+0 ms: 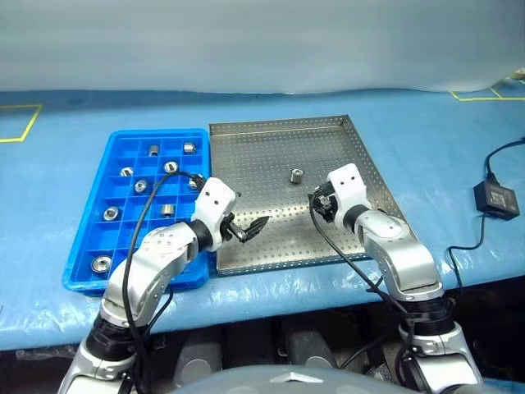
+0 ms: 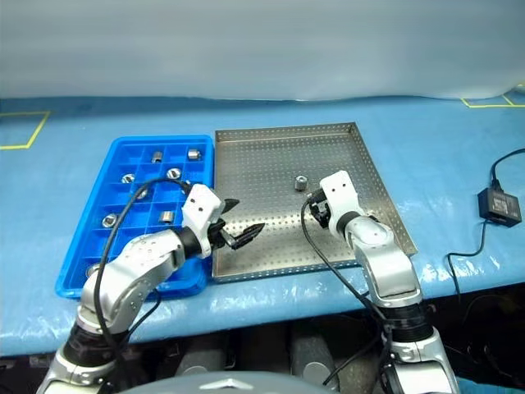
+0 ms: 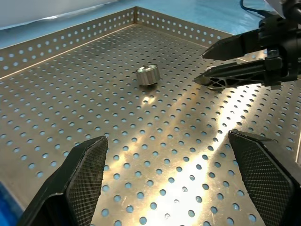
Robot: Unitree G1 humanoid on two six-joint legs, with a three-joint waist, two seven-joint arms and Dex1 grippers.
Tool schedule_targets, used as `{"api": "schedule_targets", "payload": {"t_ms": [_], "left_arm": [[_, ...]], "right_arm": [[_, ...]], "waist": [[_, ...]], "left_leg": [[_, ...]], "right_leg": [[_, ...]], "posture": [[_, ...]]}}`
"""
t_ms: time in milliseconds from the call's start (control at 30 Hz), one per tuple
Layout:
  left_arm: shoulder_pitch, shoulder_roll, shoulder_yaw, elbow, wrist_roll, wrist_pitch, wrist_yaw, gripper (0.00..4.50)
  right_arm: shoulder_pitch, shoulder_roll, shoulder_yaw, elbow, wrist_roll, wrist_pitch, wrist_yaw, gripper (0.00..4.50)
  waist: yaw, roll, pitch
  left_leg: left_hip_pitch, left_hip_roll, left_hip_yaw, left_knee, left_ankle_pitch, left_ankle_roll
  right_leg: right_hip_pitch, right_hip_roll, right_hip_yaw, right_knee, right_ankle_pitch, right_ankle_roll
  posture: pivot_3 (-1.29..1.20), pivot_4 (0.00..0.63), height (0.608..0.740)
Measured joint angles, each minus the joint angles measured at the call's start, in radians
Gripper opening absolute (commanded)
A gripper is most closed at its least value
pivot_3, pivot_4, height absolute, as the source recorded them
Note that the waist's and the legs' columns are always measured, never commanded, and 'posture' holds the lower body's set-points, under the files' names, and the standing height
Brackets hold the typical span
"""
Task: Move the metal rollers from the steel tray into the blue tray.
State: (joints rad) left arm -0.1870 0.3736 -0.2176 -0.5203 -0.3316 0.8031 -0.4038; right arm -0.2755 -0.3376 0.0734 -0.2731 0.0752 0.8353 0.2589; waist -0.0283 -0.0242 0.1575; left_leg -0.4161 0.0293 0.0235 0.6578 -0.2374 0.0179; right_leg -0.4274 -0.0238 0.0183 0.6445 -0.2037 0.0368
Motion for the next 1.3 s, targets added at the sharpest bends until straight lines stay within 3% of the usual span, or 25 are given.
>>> {"api": "schedule_targets", "payload": {"t_ms": [467,600,900,1167,1300], "left_arm": [[0.107,-0.015,-0.006,-0.013,0.011,-0.006,0.025,4.50],[0.115,-0.013,-0.001,-0.031,0.011,-0.006,0.033,4.50],[0.128,-0.005,0.022,-0.034,0.009,-0.005,0.037,4.50],[0.235,0.061,0.192,-0.138,-0.001,0.032,0.066,4.50],[0.305,0.085,0.318,-0.202,-0.003,0.079,0.096,4.50]], "right_arm": [[-0.018,0.029,-0.053,0.183,-0.032,-0.036,-0.082,2.82],[-0.022,0.035,-0.062,0.192,-0.030,-0.025,-0.088,1.91],[-0.023,0.050,-0.064,0.168,-0.017,0.006,-0.070,1.87],[-0.068,0.037,0.032,-0.043,0.131,0.020,0.161,1.87],[-0.150,0.113,0.149,-0.086,0.171,0.001,0.225,1.87]], "waist": [[0.011,0.000,0.000],[0.016,0.000,0.000],[0.015,0.000,0.000],[0.006,0.001,0.000],[0.017,0.001,0.000]], "left_leg": [[0.000,-0.001,0.001,0.003,0.001,0.002],[0.001,-0.001,0.002,0.003,0.001,0.002],[0.001,0.000,0.002,0.003,0.001,0.003],[0.002,0.002,0.002,0.002,0.001,0.002],[0.002,0.007,0.002,0.002,0.001,0.002]], "right_leg": [[0.002,0.000,0.003,0.000,-0.002,0.002],[0.002,0.000,0.004,0.000,-0.002,0.002],[0.002,0.000,0.004,0.000,-0.002,0.002],[0.000,0.001,0.003,0.001,-0.002,0.003],[0.001,0.001,0.002,0.001,-0.003,0.003]], "posture": [[0.03,0.150,0.740],[0.04,0.150,0.740],[0.04,0.150,0.740],[0.07,0.150,0.740],[0.12,0.150,0.740]]}}
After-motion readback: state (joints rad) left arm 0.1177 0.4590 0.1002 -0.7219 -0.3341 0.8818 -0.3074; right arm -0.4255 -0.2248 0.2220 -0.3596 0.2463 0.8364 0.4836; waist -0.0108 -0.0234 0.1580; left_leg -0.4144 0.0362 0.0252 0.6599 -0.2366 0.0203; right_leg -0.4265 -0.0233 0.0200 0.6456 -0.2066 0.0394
